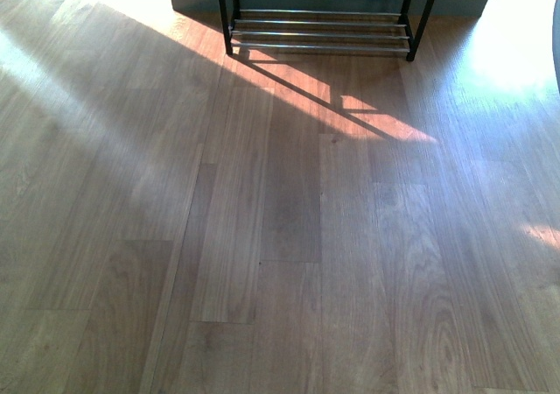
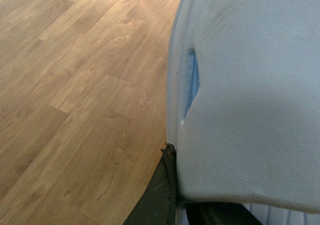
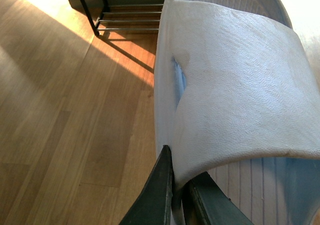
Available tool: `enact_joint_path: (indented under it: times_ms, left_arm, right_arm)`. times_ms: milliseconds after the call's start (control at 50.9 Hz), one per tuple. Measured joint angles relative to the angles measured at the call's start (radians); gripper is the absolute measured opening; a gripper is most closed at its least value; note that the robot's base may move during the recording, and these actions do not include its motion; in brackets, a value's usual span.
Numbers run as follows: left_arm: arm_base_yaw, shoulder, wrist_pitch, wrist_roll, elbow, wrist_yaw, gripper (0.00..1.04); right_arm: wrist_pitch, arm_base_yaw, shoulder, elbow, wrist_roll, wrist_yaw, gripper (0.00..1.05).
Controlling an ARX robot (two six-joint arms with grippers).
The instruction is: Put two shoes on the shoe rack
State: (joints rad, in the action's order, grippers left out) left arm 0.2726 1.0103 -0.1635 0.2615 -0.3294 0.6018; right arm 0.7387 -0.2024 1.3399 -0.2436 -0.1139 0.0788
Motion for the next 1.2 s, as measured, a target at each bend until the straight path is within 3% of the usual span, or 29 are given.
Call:
enact_joint_path:
  times_ms: [1200]
  left_arm:
    - [0.001,-0.002,0.0,-0.003,0.001,0.0,0.02]
  right_arm:
    - [0.0,-0.002,-0.001,0.0,0.0,-0.001,0.02]
